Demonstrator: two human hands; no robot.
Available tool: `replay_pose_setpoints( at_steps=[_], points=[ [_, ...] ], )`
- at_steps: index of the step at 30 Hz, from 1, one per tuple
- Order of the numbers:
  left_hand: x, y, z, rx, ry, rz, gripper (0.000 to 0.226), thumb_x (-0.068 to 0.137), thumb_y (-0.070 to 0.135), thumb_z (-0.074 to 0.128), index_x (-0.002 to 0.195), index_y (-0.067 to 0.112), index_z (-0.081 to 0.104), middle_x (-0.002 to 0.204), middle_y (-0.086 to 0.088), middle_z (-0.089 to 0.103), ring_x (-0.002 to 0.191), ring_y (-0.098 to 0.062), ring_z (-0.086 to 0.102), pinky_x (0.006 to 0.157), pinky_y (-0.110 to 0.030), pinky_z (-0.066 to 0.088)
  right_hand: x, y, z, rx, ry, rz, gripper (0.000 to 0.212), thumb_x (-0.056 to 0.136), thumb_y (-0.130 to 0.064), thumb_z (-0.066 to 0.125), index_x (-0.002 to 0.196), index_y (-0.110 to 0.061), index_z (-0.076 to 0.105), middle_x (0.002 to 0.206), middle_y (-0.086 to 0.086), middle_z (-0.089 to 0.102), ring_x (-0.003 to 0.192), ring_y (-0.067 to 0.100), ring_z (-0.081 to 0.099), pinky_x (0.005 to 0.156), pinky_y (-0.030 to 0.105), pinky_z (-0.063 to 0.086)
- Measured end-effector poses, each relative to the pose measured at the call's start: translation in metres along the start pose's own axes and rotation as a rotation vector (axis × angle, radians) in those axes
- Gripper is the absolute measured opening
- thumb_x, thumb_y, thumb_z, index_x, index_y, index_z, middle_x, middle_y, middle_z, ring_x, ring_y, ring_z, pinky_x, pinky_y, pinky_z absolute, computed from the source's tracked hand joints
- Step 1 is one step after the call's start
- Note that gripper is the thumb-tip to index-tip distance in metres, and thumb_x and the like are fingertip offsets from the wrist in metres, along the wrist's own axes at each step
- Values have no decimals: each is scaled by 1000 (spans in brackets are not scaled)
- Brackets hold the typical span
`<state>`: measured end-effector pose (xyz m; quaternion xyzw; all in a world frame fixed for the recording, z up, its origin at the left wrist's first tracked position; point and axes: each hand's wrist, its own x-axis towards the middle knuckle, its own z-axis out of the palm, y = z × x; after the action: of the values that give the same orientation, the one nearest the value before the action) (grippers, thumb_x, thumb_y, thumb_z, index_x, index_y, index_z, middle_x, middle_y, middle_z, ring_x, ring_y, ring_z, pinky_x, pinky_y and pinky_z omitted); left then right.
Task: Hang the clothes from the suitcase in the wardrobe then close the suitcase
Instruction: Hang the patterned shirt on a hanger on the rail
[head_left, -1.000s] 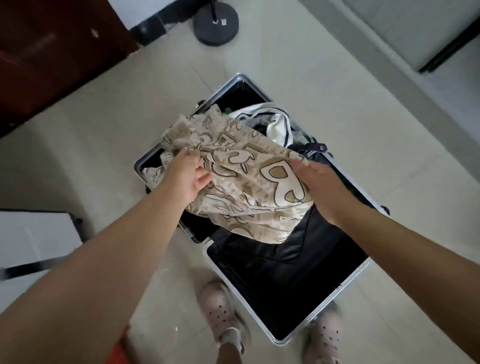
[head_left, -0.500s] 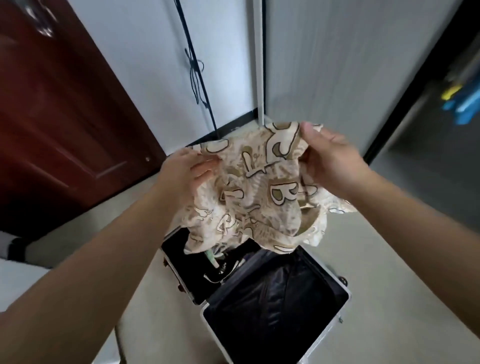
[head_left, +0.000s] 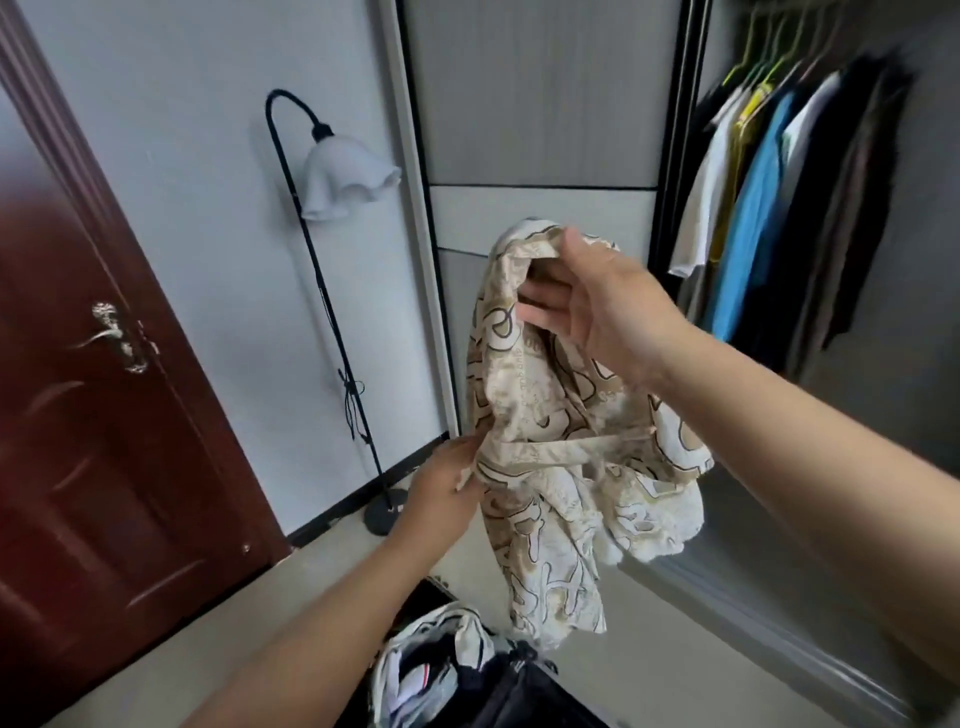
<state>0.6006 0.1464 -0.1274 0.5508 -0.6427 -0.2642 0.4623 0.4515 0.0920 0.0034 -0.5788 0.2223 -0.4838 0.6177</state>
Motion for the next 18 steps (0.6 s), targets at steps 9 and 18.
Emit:
replay_pose_setpoints(
  at_steps=[9, 18],
  points=[
    [13, 152, -24, -47, 279, 281, 36, 97, 11, 38, 62, 20, 38, 60, 5, 43, 55, -5, 45, 49, -9, 33, -82, -92, -27, -429, 94, 105, 60, 92, -55, 20, 145, -25, 21, 147, 2, 32, 130, 23, 40, 87, 33, 48],
    [-10, 205, -27, 543, 11, 360, 42, 93, 20, 46, 53, 14, 34, 56, -1, 38, 68, -22, 40, 55, -36, 19, -169, -78, -13, -869, 95, 224, 57, 91, -37, 49, 141, -17, 31, 117, 0, 54, 101, 14, 55, 89, 26, 47]
  ],
)
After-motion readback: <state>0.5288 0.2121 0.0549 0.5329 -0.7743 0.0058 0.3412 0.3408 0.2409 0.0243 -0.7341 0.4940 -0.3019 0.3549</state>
